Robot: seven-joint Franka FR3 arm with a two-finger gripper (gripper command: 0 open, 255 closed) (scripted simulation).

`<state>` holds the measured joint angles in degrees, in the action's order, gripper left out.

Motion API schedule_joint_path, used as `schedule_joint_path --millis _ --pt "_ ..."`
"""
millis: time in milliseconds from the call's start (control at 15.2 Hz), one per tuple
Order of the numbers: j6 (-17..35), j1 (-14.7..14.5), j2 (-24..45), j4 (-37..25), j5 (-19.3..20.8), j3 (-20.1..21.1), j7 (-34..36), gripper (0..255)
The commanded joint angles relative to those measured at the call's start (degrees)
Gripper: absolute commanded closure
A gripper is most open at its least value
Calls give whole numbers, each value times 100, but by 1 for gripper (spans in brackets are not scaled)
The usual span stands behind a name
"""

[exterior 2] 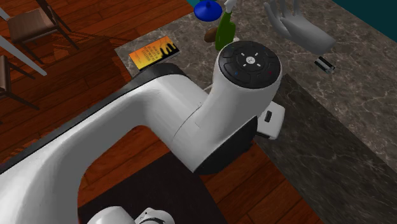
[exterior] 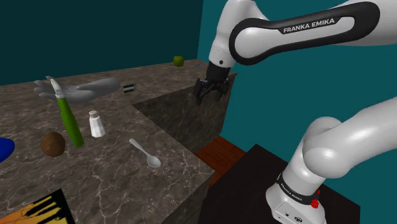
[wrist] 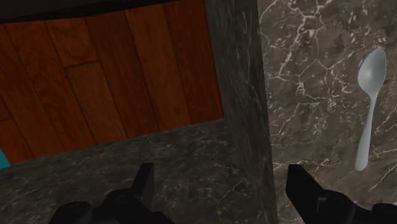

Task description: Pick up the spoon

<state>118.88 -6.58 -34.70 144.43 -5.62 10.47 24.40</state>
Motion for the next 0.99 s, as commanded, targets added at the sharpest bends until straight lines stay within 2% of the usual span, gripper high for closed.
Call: schedule_joint_path --millis 0,264,528,726,924 --pt "314 -62 255 -14 -65 193 201 0" --pt "950 -134 902 -147 -94 607 636 0" --pt "1535 -138 1633 -405 48 1029 1140 0" --pt "1921 -105 2228 -677 312 1340 1596 0" --pt "2239 -70 2863 -1018 747 1621 2142 0"
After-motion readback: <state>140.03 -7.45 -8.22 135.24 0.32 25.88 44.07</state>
